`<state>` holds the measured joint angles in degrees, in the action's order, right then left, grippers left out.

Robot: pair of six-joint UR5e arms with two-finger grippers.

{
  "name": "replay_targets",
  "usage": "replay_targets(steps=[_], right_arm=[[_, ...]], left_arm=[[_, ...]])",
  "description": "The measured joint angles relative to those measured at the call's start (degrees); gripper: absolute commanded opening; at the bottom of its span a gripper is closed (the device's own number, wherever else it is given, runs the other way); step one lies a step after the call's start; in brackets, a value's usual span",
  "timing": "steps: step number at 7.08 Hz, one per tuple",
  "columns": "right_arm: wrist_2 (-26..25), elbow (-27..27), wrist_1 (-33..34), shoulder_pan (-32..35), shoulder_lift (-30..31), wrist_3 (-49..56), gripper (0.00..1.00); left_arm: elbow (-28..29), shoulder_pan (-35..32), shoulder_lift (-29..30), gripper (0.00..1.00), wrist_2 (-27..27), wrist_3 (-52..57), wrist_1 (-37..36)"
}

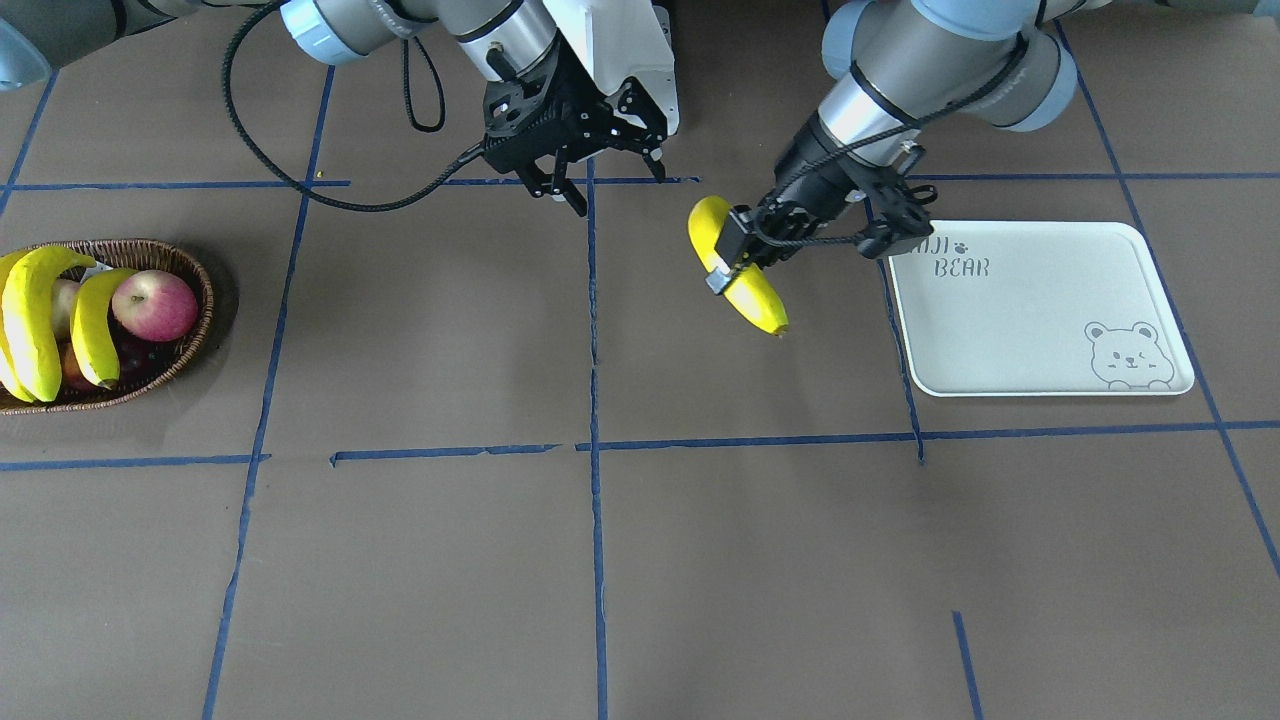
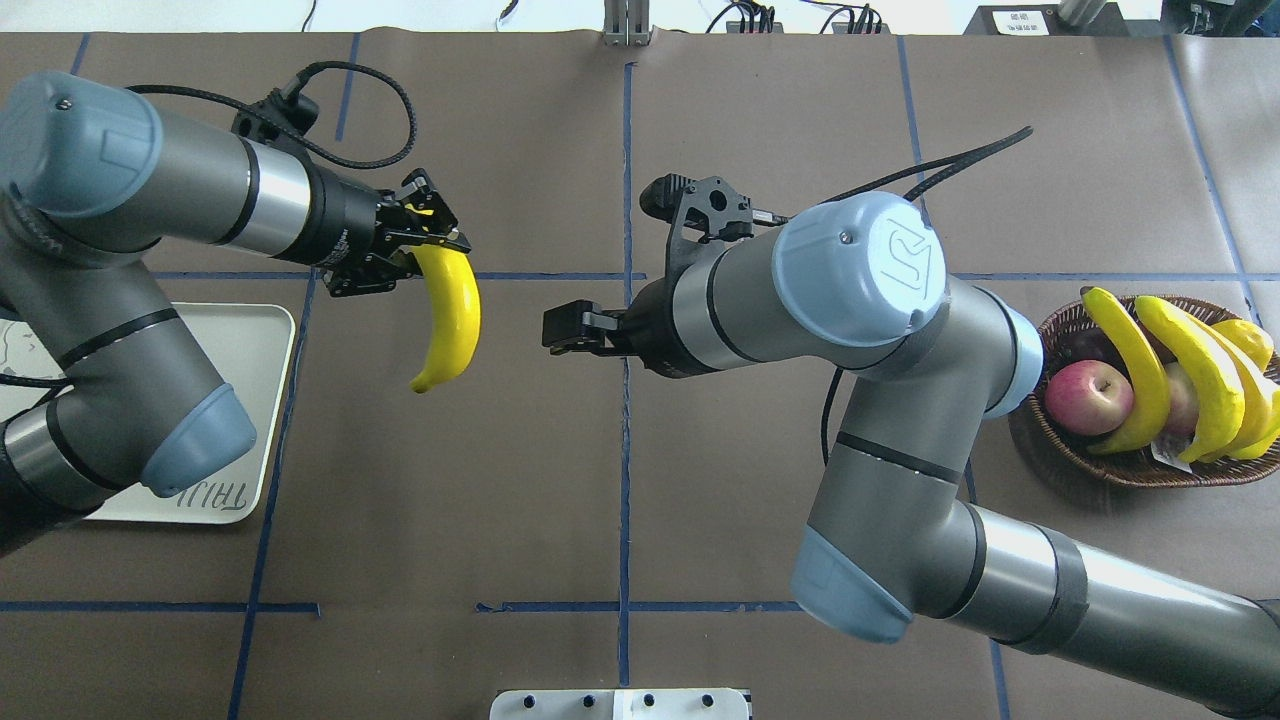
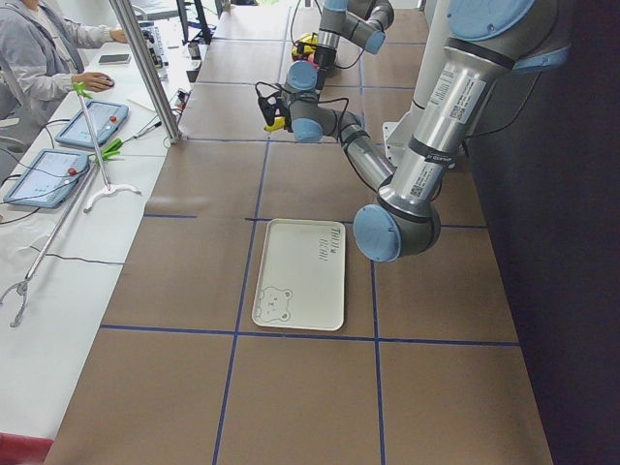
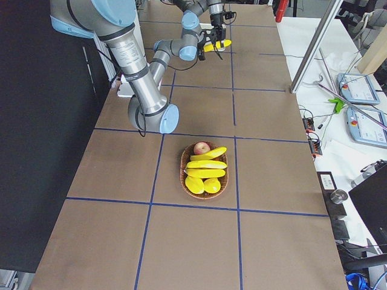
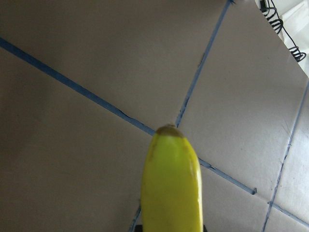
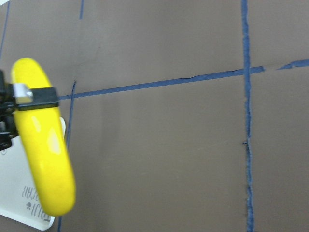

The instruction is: Transfer all bananas from basket to plate

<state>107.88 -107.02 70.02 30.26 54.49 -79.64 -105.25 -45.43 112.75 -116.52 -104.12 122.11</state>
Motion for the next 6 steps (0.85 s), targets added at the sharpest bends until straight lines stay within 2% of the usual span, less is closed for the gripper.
replay_targets(steps=[2, 3, 6], right_arm=[[3.34, -0.37, 1.64, 3.61, 3.12, 0.55, 1.0], [4.4, -0.83, 5.39, 4.94, 3.57, 2.37, 1.0], [5.31, -6.19, 23.81, 7.89, 4.03, 13.0, 1.0]], left_arm=[[-0.45, -3.74, -6.64, 0.0, -0.26, 0.05, -0.05], [-0.49, -5.16, -10.49, 0.0, -0.38, 1.5, -0.07], [0.51, -8.16, -21.6, 0.0, -0.6, 14.67, -0.03]])
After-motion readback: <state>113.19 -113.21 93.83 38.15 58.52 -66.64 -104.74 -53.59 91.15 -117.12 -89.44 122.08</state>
